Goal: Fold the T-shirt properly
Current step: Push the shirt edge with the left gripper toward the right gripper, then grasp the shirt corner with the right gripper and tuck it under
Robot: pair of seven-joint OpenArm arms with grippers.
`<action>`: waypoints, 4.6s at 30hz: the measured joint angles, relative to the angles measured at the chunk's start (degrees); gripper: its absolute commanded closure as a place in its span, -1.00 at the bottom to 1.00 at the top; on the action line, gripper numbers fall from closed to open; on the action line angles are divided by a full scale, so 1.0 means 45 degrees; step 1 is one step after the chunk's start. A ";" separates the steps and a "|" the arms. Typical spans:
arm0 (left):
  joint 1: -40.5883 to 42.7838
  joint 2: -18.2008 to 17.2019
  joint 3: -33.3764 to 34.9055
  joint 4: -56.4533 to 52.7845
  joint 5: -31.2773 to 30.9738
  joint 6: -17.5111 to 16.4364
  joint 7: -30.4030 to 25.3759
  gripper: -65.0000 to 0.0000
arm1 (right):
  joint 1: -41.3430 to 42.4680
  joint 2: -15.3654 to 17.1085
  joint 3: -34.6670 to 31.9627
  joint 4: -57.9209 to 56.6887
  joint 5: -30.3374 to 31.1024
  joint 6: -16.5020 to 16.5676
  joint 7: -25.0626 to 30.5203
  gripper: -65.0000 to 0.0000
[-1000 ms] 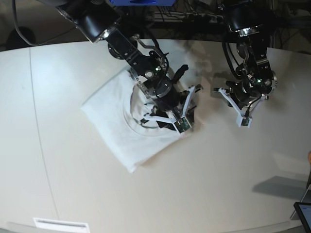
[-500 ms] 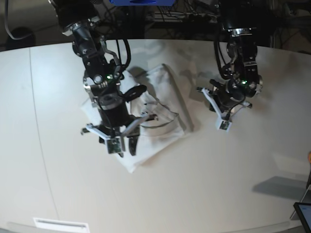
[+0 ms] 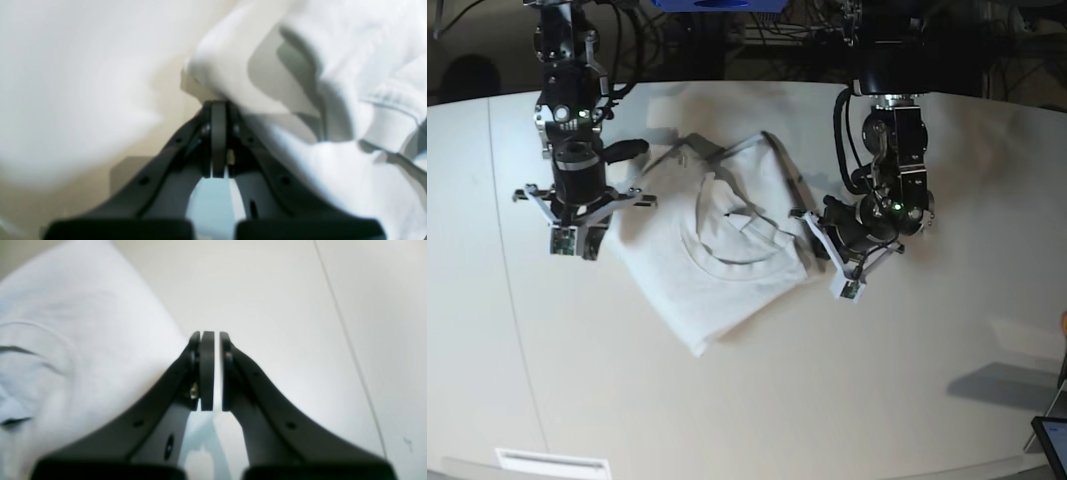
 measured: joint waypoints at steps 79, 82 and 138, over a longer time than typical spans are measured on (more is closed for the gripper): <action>0.2730 0.0267 0.3619 0.2973 -0.0097 0.0034 0.0826 1.00 | -0.1477 -0.0199 0.4420 -0.0583 0.0039 0.0087 -0.2079 0.93; 0.1826 0.0729 0.3609 0.1846 -0.0151 0.0005 0.0622 1.00 | -0.1481 -0.0204 0.4420 -0.0583 0.0044 0.0092 -0.2079 0.93; 0.3575 -0.0121 -0.1588 0.4133 0.0155 0.0097 0.0272 1.00 | 0.4983 0.0767 0.0398 -0.0665 -0.0117 0.2783 -0.4818 -0.17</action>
